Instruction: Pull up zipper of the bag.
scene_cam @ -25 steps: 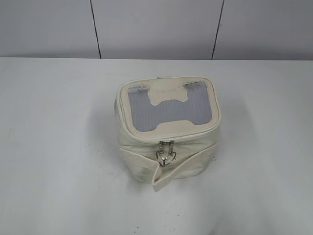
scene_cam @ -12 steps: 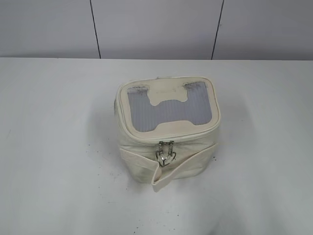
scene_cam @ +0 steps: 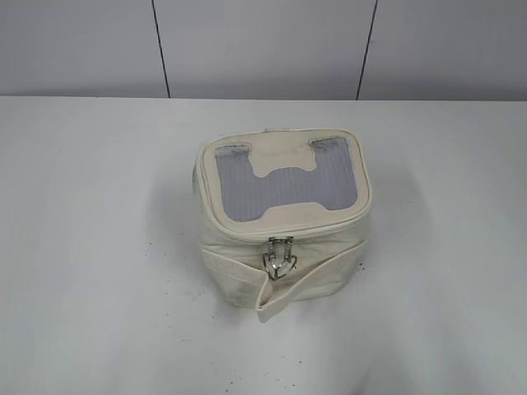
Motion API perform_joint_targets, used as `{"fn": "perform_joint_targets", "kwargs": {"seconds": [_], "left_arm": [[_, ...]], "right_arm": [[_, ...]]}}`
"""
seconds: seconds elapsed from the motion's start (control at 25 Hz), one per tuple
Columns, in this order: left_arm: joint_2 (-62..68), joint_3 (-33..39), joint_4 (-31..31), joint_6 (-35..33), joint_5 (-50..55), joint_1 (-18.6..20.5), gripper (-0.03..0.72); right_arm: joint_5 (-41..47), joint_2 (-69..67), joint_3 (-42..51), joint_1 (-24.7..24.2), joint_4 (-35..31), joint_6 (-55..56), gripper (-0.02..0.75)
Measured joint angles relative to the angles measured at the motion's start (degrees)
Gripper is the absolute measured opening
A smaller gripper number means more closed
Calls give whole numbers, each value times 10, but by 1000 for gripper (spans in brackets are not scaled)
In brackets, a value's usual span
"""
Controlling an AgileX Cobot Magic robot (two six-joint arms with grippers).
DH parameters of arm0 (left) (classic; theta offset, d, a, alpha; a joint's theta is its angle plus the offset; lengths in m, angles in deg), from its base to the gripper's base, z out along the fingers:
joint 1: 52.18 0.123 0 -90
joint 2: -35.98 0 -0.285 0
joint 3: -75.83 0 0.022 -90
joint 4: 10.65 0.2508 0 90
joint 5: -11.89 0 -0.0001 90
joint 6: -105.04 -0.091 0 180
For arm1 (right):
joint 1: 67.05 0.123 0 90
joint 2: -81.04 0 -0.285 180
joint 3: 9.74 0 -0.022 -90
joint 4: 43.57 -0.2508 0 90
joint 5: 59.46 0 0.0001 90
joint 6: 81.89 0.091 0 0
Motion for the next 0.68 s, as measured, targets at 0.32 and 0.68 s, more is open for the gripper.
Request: {"fn": "perform_joint_targets", "kwargs": {"seconds": [0.32,0.68], "left_arm": [[0,0,1,0,0,0,243],[0,0,0,0,0,0,243]], "right_arm": [[0,0,0,0,0,0,546],[0,0,0,0,0,0,546]]}}
